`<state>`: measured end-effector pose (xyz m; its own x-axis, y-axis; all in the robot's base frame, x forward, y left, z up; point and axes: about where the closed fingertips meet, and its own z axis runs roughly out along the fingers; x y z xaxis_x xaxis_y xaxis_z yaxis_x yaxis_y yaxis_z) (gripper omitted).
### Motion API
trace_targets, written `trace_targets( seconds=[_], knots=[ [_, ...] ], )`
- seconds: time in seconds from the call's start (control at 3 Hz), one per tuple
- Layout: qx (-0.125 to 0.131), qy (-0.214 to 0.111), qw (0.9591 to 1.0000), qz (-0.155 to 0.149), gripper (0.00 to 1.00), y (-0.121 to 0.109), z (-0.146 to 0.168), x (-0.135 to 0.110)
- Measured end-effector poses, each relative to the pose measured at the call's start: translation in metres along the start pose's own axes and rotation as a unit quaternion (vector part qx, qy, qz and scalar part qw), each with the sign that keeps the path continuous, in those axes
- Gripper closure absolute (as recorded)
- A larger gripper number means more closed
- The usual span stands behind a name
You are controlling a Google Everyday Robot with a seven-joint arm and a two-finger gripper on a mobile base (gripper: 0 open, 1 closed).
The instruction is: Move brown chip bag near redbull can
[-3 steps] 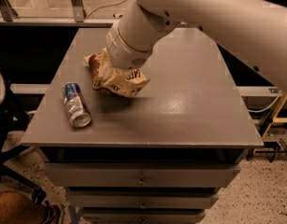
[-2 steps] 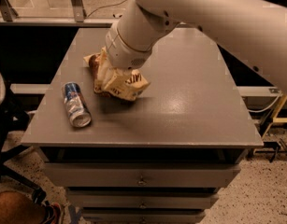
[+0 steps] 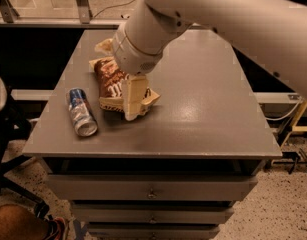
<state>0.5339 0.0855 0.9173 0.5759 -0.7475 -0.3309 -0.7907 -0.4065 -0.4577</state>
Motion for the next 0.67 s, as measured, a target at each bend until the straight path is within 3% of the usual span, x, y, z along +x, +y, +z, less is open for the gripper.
trace_targets(
  seconds=[0.33, 0.67],
  knots=[
    [0.035, 0.035, 0.9988, -0.006, 0.0, 0.003, -0.037, 0.013],
    [0.089, 0.101, 0.9906, 0.028, 0.0, 0.027, -0.095, 0.039]
  ],
)
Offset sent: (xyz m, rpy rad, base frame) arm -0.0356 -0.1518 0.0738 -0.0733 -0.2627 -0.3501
